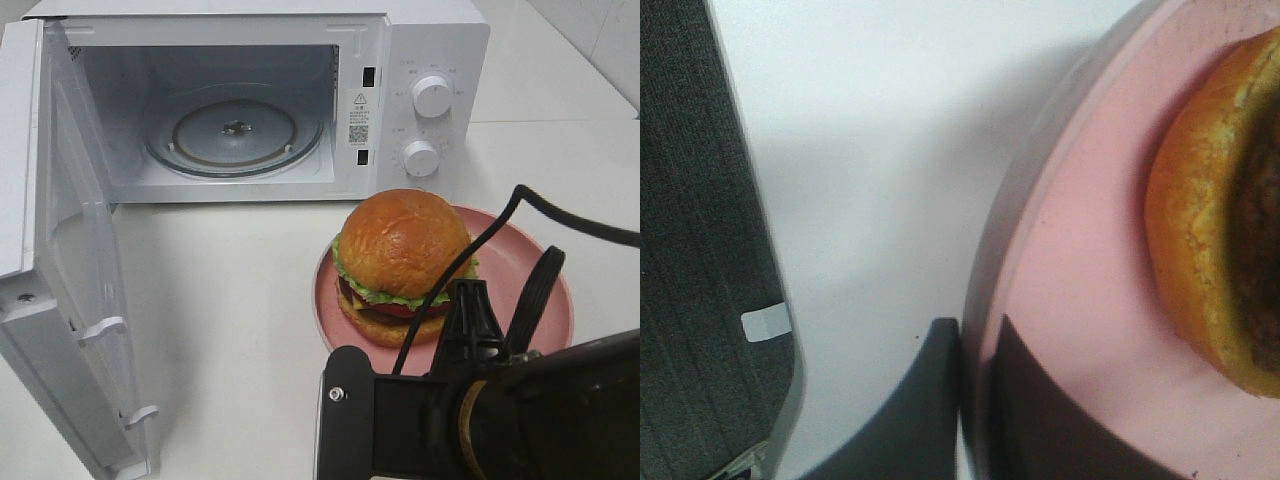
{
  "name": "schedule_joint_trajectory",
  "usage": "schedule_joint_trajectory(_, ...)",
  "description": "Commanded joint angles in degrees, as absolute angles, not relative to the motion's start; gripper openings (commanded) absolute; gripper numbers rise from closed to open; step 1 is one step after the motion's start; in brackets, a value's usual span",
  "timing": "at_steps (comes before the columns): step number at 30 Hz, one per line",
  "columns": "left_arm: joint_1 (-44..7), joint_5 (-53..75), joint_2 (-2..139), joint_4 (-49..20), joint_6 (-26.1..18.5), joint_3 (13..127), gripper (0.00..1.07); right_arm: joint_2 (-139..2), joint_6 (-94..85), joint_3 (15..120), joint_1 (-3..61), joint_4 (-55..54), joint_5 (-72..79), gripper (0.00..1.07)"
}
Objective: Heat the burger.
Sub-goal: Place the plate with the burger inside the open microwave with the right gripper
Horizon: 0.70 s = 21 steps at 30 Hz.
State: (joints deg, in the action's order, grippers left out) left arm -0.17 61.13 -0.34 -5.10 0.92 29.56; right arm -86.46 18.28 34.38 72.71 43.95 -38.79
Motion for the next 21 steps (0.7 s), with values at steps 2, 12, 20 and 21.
schedule_joint_trajectory(2, -0.11, 61.19, -1.32, -5.67, 0.97, 29.56, 1.0, -85.94, 13.98, 35.41, 72.82, 48.19, -36.1, 0.01)
schedule_joint_trajectory(12, -0.11, 61.19, -1.32, -5.67, 0.97, 29.56, 1.0, -85.94, 3.5, 35.41, 72.82, 48.3, -30.94, 0.01)
schedule_joint_trajectory(20, -0.11, 61.19, -1.32, -5.67, 0.97, 29.56, 1.0, -85.94, 1.26, 35.41, 72.19, 48.93, -28.25, 0.0)
schedule_joint_trajectory(21, -0.11, 61.19, -1.32, -5.67, 0.97, 29.56, 1.0, -85.94, 1.26, 35.41, 72.19, 48.93, -28.25, 0.0)
